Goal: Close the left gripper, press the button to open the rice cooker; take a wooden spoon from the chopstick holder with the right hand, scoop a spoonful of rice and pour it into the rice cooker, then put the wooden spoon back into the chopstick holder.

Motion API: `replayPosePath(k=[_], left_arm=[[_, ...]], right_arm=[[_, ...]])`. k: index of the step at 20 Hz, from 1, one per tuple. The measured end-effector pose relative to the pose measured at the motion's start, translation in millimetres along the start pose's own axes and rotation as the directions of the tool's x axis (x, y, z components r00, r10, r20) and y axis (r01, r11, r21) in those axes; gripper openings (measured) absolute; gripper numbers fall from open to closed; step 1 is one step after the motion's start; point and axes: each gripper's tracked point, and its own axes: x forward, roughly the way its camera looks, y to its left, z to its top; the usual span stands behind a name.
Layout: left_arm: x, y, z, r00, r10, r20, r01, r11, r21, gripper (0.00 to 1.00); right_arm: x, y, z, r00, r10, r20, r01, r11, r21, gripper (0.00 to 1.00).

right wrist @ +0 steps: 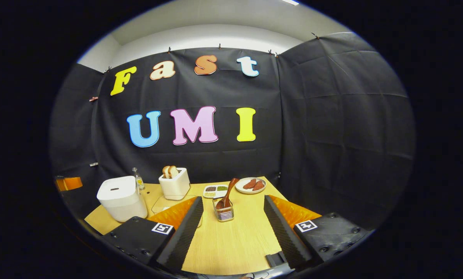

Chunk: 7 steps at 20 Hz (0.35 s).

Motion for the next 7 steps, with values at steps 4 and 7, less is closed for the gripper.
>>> replayPosePath(k=[4,7], left_arm=[[2,4,8,1.000,0.000,0.005,0.000,1.000,-0.006,0.95],[6,5,16,0.999,-0.015,0.035,0.014,1.000,0.023,0.95]], right_arm=[[3,15,13,1.000,0.021,0.015,-0.022,1.000,0.015,0.98],[4,19,13,0.999,0.028,0.019,-0.028,1.000,0.010,0.98]])
